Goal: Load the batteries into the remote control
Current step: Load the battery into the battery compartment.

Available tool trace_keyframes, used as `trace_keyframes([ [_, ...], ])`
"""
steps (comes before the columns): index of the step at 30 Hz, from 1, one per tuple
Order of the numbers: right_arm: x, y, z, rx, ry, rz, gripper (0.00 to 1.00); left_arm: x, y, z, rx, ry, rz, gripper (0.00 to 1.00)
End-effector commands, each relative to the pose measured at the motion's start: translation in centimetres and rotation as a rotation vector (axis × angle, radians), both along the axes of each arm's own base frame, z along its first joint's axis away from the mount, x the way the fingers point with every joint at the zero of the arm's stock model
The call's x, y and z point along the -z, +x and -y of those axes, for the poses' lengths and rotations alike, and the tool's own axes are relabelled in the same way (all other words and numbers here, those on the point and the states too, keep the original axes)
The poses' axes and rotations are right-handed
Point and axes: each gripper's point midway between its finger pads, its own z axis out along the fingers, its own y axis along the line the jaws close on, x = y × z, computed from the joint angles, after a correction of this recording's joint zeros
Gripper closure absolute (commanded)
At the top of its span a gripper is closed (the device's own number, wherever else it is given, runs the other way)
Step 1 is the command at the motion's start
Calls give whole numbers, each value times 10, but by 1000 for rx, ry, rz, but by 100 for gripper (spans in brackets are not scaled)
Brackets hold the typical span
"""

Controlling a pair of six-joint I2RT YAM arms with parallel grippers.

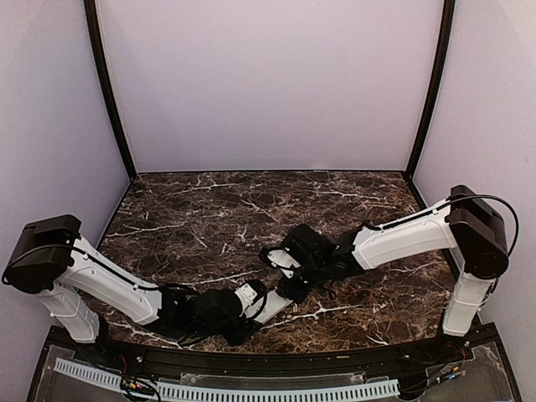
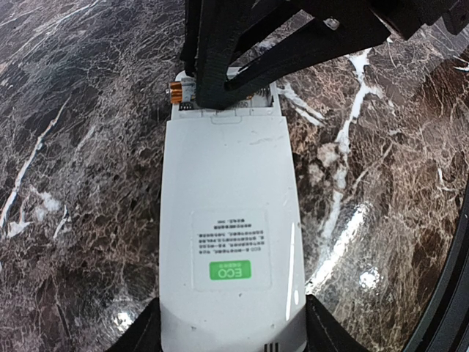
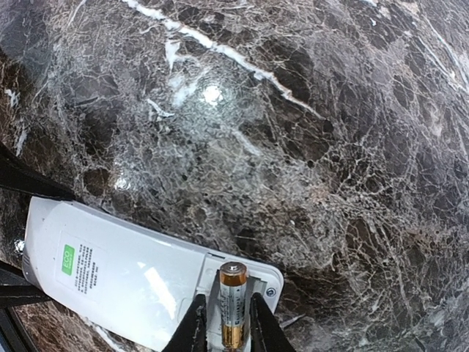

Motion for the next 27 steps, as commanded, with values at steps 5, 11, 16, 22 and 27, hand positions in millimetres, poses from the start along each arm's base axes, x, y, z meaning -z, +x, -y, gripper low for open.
trace_keyframes([
  [5,21,6,53,157,-199,-14,76,47,-13,-69,-28,276,-62,81],
  [11,28,2,49,143,-204,-44,72,47,-13,-69,-28,273,-62,81],
  [16,26,4,44,140,-190,-47,75,46,-13,-68,-27,272,-60,81],
  [22,10,-7,27,61,-90,-90,69,47,-13,-68,-26,271,-61,81],
  [27,-16,3,14,59,43,-128,66,47,-14,-68,-21,270,-61,81],
])
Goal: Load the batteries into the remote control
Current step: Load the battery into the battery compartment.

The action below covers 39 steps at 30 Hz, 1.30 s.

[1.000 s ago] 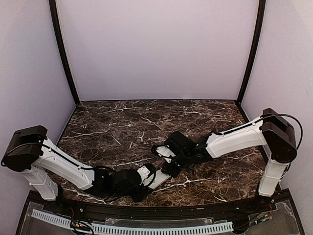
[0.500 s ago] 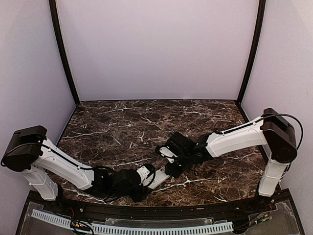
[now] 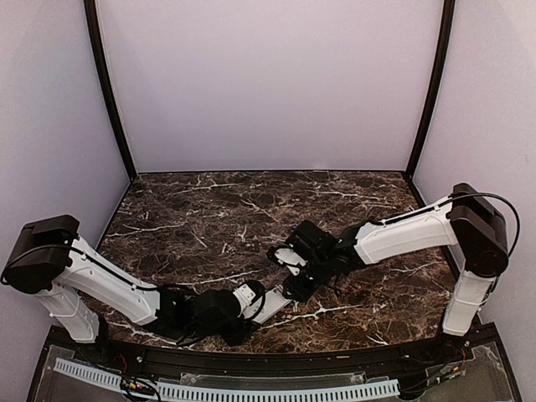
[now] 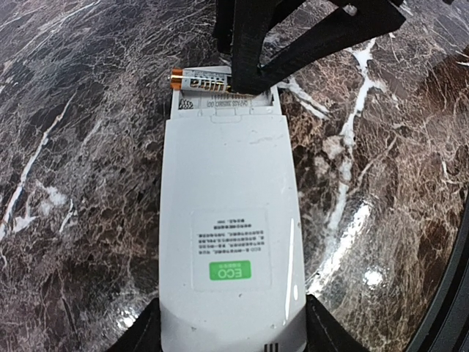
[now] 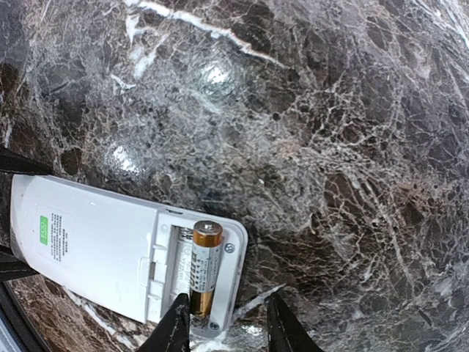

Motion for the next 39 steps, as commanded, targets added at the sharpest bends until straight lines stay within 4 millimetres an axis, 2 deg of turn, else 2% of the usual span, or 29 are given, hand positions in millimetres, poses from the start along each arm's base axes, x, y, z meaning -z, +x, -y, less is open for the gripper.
trace_keyframes([
  [1,-24,8,-4,-2,104,-36,66,47,-15,-64,-23,259,-71,81],
  [4,-40,16,-13,-7,193,-48,67,47,-15,-64,-20,258,-72,80],
  [7,-45,20,-20,-17,238,-61,67,46,-15,-63,-19,256,-72,80],
  [14,-37,29,-38,-21,274,-71,79,46,-15,-63,-18,257,-74,80],
  [18,-36,27,-46,-62,281,-48,80,47,-16,-64,-17,259,-74,80],
  [22,-22,25,-46,-75,221,-23,84,47,-15,-63,-17,260,-73,80],
  [29,-16,26,-45,-82,190,11,86,47,-15,-63,-18,260,-73,80],
  [39,1,11,-39,-136,124,30,87,47,-16,-63,-16,260,-73,80],
])
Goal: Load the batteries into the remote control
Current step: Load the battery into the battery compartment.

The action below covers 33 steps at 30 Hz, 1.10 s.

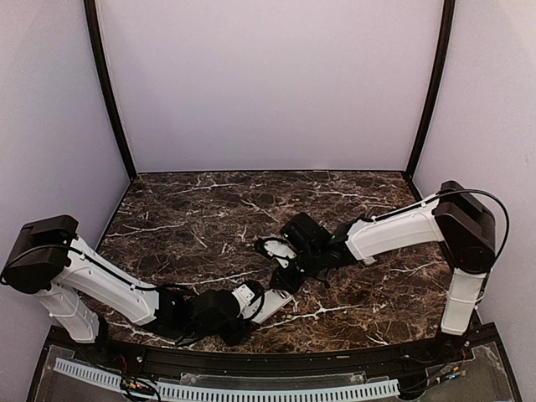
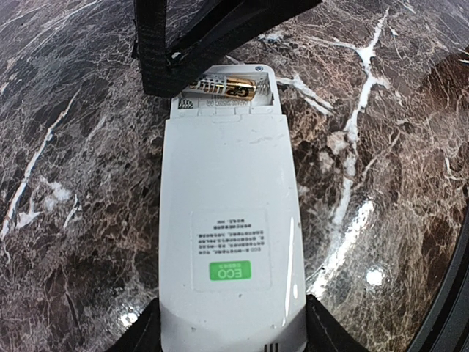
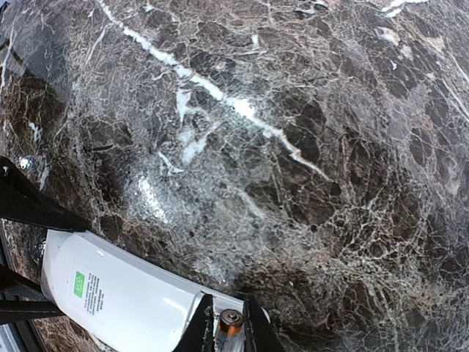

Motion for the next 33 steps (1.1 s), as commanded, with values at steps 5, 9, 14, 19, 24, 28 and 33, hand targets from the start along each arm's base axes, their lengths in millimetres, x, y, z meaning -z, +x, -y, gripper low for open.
trace_keyframes([
  [5,16,-7,11,-25,-60,40,89,48,-16,-60,-12,254,-77,81],
  [9,25,-13,19,-48,-85,47,89,48,-16,-60,-12,253,-75,80],
  [14,33,-18,28,-64,-128,67,89,47,-16,-60,-12,252,-75,80],
  [19,37,-25,39,-85,-168,91,91,47,-16,-60,-11,252,-77,80],
  [24,40,-34,48,-78,-185,79,92,47,-15,-60,-13,253,-73,80],
  [28,42,-35,51,-44,-193,58,93,45,-14,-62,-27,249,-69,80],
  [33,45,-33,56,-7,-221,52,90,44,-13,-64,-43,247,-71,81],
])
